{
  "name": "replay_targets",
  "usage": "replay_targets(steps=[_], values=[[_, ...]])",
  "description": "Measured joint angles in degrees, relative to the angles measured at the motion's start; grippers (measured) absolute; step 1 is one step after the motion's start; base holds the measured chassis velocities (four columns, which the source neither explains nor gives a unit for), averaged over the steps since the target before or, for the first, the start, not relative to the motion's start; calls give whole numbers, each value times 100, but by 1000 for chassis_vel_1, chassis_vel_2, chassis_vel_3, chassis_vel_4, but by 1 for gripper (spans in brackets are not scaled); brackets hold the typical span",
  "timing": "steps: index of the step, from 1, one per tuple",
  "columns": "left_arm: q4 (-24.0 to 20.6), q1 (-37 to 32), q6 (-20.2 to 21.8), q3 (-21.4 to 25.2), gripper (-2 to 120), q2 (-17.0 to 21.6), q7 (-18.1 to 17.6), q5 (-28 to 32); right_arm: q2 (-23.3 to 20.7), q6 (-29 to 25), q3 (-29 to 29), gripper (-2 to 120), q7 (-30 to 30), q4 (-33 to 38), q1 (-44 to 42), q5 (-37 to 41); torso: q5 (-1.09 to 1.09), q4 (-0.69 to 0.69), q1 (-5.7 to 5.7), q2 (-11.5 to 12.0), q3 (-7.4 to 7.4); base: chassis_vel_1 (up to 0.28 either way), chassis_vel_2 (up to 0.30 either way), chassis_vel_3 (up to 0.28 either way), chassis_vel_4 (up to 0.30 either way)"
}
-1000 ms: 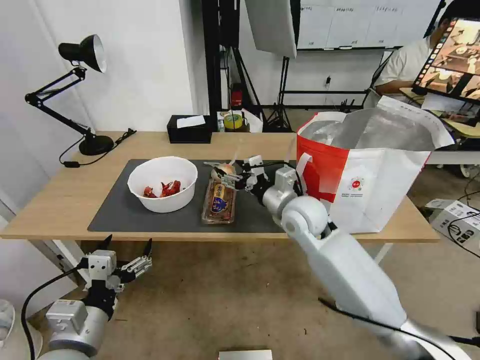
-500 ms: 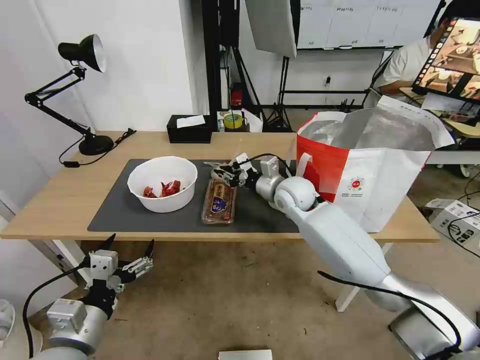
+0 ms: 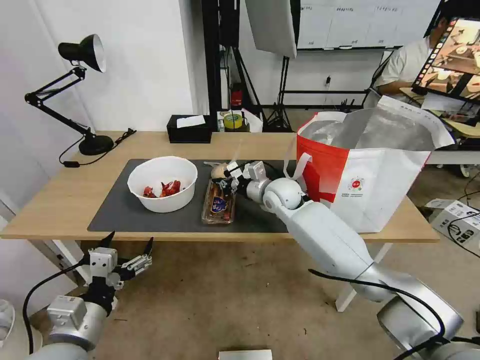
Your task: Pick up the trash from the table and place it into the takeout bag.
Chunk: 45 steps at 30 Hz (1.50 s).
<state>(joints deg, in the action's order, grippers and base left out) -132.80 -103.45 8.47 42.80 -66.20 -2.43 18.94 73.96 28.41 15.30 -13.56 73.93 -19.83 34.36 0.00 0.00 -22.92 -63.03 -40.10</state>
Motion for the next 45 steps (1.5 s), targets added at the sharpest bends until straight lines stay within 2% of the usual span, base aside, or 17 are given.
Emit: replay_targets(steps=[17, 25, 28, 29, 31, 32, 36, 37, 40, 41, 42, 44, 45], values=[[13, 41, -5, -20, 100, 18, -10, 2, -39, 101, -120, 0, 136, 129, -44, 315, 0, 0, 0, 0, 0, 0, 0, 0, 0], [41, 92, -113, -93, 100, 29, -10, 88, -184, -104, -510, 0, 545, 882, -366, 612, 0, 0, 0, 0, 0, 0, 0, 0, 0], [118, 211, -228, -214, 100, 105, 42, 268, -347, -556, -689, 0, 955, 1293, -658, 741, 0, 0, 0, 0, 0, 0, 0, 0, 0], [118, 211, -228, -214, 100, 105, 42, 268, -347, -556, -689, 0, 955, 1293, -658, 741, 0, 0, 0, 0, 0, 0, 0, 0, 0], [232, 327, -315, -321, 100, 216, 104, 477, -444, -959, -746, 0, 1241, 1542, -921, 817, 1, 1, 1, 0, 0, 0, 0, 0, 0], [232, 327, -315, -321, 100, 216, 104, 477, -444, -959, -746, 0, 1241, 1542, -921, 817, 1, 1, 1, 0, 0, 0, 0, 0, 0], [413, 740, -347, -631, 100, 612, 155, 1199, -541, -1278, -815, 0, 1594, 1796, -1333, 812, 1, 0, 1, 0, 0, 0, 0, 0, 0], [413, 740, -347, -631, 100, 612, 155, 1199, -541, -1278, -815, 0, 1594, 1796, -1333, 812, 1, 0, 1, 0, 0, 0, 0, 0, 0], [498, 1172, -54, -843, 100, 998, 95, 2227, -570, -1380, -841, 0, 1759, 1891, -1504, 805, 0, 1, 0, 0, 0, 0, 0, 0, 0], [498, 1172, -54, -843, 100, 998, 95, 2227, -570, -1380, -841, 0, 1759, 1891, -1504, 805, 0, 1, 0, 0, 0, 0, 0, 0, 0], [520, 1273, 30, -887, 100, 1081, 46, 2513, -578, -1403, -842, 0, 1785, 1911, -1538, 804, 1, 1, 0, 0, 0, 0, 0, 0, 0], [583, 1569, 272, -977, 100, 1288, -92, 3466, -594, -1438, -845, 0, 1825, 1971, -1610, 803, 0, 0, 0, 0, 0, 0, 0, 0, 0], [583, 1569, 272, -977, 100, 1288, -92, 3466, -594, -1438, -845, 0, 1825, 1971, -1610, 803, 0, 0, 0, 0, 0, 0, 0, 0, 0]])
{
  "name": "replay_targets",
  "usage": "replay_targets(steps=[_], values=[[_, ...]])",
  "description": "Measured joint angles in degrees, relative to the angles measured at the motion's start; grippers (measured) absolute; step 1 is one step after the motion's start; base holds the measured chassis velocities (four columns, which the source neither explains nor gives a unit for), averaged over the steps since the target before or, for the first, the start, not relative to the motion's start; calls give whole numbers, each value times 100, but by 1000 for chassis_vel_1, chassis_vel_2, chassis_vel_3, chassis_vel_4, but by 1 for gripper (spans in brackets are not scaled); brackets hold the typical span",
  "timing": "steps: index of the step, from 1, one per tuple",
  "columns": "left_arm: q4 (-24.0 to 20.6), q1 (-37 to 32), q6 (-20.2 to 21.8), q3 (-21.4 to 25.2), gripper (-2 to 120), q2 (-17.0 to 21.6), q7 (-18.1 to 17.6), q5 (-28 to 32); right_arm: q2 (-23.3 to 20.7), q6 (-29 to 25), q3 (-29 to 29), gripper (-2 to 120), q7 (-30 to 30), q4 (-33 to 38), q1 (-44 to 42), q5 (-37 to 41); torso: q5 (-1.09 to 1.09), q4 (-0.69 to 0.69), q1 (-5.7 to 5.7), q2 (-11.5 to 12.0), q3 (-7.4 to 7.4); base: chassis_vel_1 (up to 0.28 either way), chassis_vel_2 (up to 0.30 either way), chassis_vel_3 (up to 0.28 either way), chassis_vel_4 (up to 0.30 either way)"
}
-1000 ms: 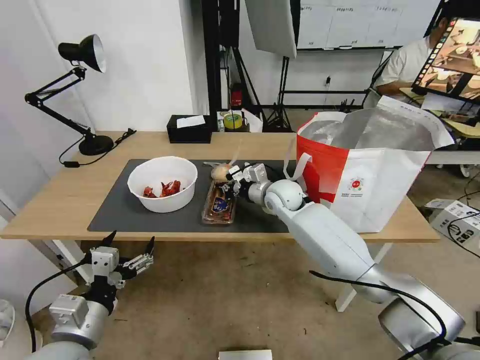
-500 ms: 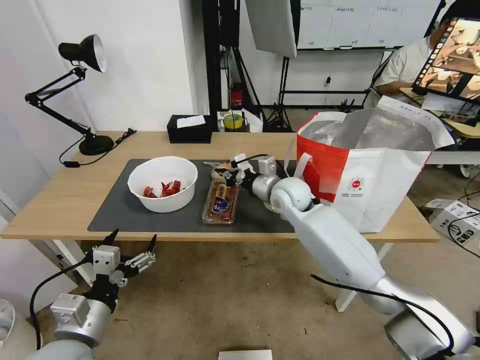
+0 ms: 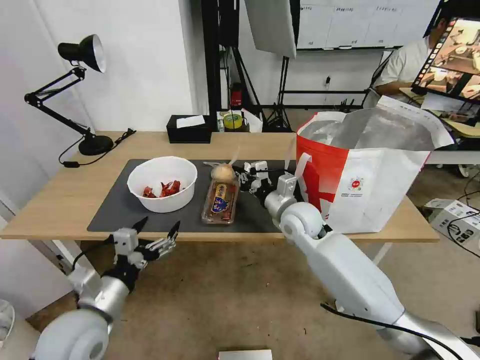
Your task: Pick up the trash from the table and place it into the takeout bag.
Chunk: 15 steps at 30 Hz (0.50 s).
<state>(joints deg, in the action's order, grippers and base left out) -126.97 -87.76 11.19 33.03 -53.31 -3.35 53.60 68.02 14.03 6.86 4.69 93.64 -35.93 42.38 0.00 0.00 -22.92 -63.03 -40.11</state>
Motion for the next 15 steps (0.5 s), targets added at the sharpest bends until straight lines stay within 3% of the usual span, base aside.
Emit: replay_targets(steps=[3, 4, 7, 15], values=[[83, 329, 240, -84, 100, 170, -135, 900, -37, -2, 1, 0, 22, 90, -60, -1, 0, 0, 0, 0, 0, 0, 0, 0, 0], [83, 329, 240, -84, 100, 170, -135, 900, -37, -2, 1, 0, 22, 90, -60, -1, 0, 0, 0, 0, 0, 0, 0, 0, 0], [130, 708, 702, -157, 100, 315, -290, 1924, -131, 39, 30, 0, 19, 172, -58, 22, 0, 1, 0, 0, 0, 0, 0, 0, 0], [356, 999, 1619, -109, 100, 238, -613, 2958, -128, 275, 355, 0, -218, -19, 384, 279, 0, -2, 0, 0, 0, 0, 0, 0, 0]])
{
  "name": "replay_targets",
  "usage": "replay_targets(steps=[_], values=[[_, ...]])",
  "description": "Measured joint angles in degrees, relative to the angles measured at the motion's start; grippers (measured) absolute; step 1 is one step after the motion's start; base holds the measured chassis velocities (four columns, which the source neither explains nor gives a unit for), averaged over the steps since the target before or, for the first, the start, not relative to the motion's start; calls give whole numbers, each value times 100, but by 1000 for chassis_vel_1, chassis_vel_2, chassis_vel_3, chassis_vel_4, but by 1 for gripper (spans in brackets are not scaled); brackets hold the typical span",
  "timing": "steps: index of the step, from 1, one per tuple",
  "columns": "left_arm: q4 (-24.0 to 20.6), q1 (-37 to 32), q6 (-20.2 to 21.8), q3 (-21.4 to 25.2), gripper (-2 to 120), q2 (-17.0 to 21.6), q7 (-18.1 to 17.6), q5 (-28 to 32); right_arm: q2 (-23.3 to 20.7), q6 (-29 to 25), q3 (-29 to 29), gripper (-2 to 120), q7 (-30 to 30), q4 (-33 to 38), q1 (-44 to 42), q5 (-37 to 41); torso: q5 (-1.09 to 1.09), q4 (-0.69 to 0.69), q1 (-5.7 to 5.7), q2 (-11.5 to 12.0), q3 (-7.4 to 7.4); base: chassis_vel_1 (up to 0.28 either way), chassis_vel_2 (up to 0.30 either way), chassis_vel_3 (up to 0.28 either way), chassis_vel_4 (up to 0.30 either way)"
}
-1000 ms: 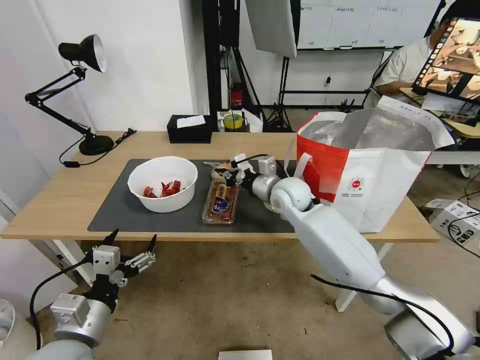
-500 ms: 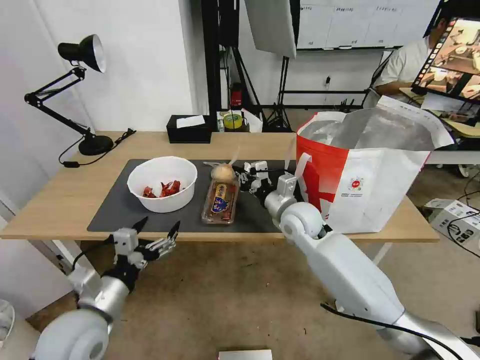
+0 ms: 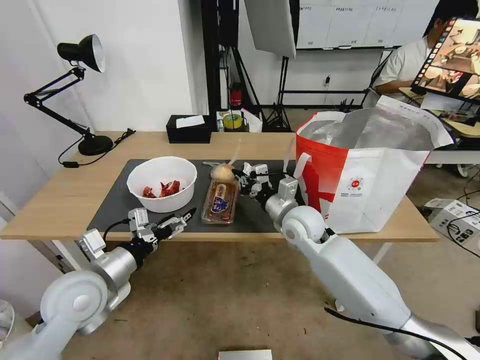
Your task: Pick up the trash from the table and place it into the takeout bag.
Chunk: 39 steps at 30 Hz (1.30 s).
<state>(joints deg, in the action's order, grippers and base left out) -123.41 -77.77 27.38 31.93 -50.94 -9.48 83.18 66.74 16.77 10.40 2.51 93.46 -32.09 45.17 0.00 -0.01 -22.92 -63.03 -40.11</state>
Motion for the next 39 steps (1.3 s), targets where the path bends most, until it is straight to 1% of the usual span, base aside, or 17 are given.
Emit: replay_targets(steps=[1, 3, 5, 7, 12, 16, 24, 29, 30, 39], values=[[0, 0, 0, 0, 100, 0, 0, 0, 0, 0, 0, 0, 0, 0, 0, 0, 0, 0, 0, 0, 0, 0, 0, 0, 0], [122, 91, 173, 0, 100, -31, -72, 109, 13, 94, 90, 0, -46, -80, 112, 14, -1, 1, 0, 0, 0, 0, 0, 0, 0], [197, 131, 228, -3, 100, -42, -89, 133, 39, 175, 151, 0, -76, -141, 189, 19, 0, 2, 0, 0, 0, 0, 0, 0, 0], [370, 255, 291, -57, 100, -50, -99, 152, 94, 353, 244, 0, -152, -267, 311, 25, -1, 0, 0, 0, 0, 0, 0, 0, 0], [648, 616, 305, -175, 100, -60, -99, 278, 174, 584, 381, 0, -218, -484, 478, 12, -1, 1, 0, 0, 0, 0, 0, 0, 0], [797, 815, 305, -245, 100, -51, -115, 344, 224, 660, 431, 0, -223, -622, 548, -12, 0, 1, 0, 1, 0, 0, 0, 0, 0], [955, 1013, 260, -375, 100, -24, -126, 361, 256, 698, 443, 0, -224, -718, 570, -33, 0, 1, 0, 1, 0, 0, 0, 0, 0], [1017, 1215, 247, -564, 100, 7, -121, 389, 252, 715, 443, 0, -232, -750, 586, -36, 0, 1, 0, 1, 0, 0, 0, 0, 0], [1058, 1299, 247, -656, 100, -9, -114, 385, 251, 724, 444, 0, -232, -765, 599, -38, 0, 2, 0, 1, 0, 0, 0, 0, 0], [1155, 1496, 245, -917, 100, -122, -69, 347, 264, 758, 441, 0, -223, -836, 639, -69, 0, 1, 0, 0, 0, 0, 0, 0, 0]])
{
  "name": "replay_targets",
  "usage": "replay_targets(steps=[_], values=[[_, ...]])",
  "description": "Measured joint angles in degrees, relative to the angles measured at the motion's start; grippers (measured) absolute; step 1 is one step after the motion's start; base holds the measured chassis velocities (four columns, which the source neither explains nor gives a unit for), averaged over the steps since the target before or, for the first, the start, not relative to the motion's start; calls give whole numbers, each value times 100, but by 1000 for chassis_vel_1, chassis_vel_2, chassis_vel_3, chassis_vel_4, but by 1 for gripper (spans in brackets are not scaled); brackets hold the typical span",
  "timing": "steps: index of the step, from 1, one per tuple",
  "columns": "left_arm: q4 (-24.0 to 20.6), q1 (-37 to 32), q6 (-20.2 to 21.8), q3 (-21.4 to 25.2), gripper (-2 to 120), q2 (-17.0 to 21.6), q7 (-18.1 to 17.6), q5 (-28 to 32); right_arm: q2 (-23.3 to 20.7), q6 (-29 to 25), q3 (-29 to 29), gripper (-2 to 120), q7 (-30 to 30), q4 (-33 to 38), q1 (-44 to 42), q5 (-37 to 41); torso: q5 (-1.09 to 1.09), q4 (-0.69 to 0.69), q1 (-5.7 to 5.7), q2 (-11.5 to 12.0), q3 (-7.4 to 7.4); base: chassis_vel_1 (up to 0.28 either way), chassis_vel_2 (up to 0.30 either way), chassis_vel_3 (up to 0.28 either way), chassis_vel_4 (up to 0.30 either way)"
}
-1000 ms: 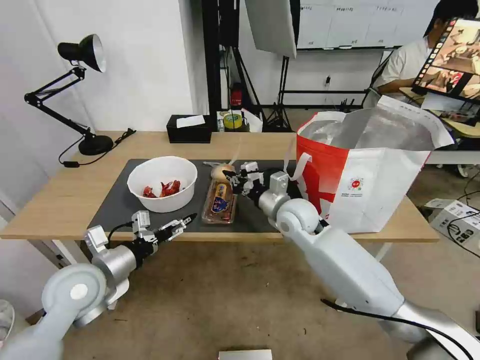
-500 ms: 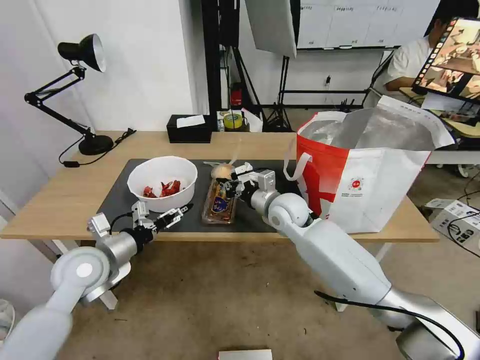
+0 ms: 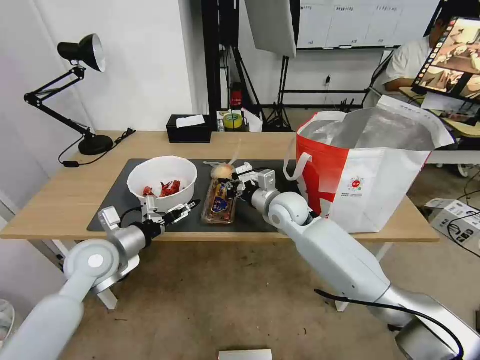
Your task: Pick up the trash from the table and place it into the takeout bag.
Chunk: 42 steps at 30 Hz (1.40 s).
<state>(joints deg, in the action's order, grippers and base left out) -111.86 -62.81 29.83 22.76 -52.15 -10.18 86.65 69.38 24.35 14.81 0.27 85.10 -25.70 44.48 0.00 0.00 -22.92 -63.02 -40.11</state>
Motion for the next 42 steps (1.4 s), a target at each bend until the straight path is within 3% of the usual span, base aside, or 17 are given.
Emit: replay_targets(steps=[21, 42], values=[[353, 465, -7, -643, 100, -107, -27, -150, 15, 78, -43, 0, 16, -74, 13, -66, 0, 0, 0, 0, 0, 0, 0, 0, 0], [678, 919, -42, -995, 100, -269, -92, 130, 30, 82, -42, 0, 44, -71, 33, -30, 0, 0, 0, 0, 0, 0, 0, 0, 0]])
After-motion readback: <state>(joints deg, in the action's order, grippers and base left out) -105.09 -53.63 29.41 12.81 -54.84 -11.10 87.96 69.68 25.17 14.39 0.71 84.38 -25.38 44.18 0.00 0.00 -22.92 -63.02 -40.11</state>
